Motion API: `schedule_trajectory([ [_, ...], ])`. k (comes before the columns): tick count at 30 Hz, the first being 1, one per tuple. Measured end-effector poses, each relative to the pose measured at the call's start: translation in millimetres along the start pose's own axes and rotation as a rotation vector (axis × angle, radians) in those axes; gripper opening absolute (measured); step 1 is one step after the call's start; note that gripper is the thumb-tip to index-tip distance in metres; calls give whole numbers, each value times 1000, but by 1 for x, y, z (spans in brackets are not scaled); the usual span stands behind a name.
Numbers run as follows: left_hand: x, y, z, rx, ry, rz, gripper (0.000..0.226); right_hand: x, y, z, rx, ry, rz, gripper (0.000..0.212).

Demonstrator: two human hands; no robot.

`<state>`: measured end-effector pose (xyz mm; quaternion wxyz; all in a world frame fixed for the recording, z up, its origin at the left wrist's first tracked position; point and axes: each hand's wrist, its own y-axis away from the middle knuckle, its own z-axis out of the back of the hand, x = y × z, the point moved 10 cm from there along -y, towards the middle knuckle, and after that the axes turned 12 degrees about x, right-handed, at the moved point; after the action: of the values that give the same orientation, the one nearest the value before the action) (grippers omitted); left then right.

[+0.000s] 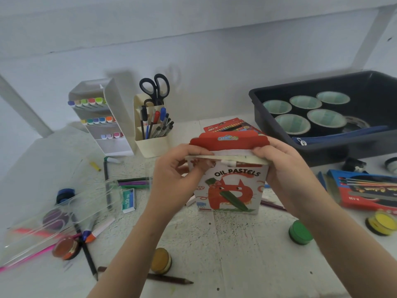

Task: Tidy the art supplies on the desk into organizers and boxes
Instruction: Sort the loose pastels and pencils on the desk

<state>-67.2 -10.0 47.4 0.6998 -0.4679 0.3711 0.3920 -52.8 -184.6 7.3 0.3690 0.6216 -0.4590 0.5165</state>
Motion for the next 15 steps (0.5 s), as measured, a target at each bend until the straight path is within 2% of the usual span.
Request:
schedule_trajectory([
  [6, 8, 2, 1, -73, 140, 16, 26, -5, 3, 0, 26, -227, 25, 39],
  [10, 10, 6, 5, -115, 202, -17, 26, -2, 4, 0, 36, -201, 38, 41],
  [15, 4, 5, 9, -134, 183, -54, 20, 0, 7, 1, 26, -312, 73, 42],
])
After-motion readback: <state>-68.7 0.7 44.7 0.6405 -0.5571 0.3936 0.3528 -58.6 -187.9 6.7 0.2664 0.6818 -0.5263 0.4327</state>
